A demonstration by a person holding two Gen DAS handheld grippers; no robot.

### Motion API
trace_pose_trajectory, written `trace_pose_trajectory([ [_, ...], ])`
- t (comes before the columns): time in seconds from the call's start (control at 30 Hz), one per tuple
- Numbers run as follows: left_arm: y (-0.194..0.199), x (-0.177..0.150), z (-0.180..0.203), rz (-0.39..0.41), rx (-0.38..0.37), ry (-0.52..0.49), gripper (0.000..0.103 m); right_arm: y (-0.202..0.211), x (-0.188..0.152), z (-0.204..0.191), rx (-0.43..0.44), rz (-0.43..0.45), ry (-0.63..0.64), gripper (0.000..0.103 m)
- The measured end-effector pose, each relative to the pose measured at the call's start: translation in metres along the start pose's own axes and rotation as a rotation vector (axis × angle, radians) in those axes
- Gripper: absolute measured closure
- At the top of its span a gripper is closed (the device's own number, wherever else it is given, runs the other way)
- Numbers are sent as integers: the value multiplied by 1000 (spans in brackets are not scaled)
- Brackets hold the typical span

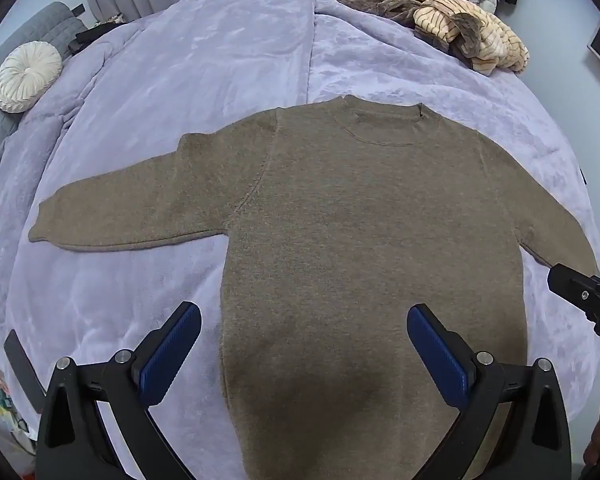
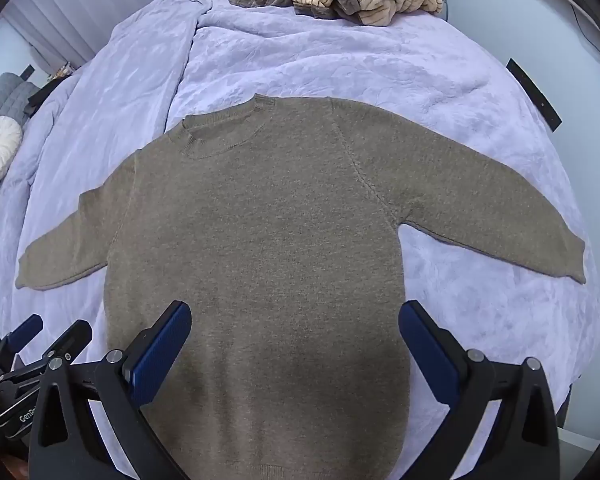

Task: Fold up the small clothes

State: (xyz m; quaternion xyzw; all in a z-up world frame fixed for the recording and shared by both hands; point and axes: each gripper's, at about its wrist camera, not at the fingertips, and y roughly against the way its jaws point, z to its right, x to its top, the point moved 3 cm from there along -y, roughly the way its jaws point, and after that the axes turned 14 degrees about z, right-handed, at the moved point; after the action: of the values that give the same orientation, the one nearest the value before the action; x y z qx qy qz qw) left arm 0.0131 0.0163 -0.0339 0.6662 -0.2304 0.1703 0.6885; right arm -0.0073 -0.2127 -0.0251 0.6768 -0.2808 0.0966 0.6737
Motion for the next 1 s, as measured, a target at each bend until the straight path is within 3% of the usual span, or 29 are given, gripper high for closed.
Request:
trace_pose_trajectory([
  [1.0,-2,-3,-2,-9,1,1,0,-5,-5,-8,-4,-13,9,0],
])
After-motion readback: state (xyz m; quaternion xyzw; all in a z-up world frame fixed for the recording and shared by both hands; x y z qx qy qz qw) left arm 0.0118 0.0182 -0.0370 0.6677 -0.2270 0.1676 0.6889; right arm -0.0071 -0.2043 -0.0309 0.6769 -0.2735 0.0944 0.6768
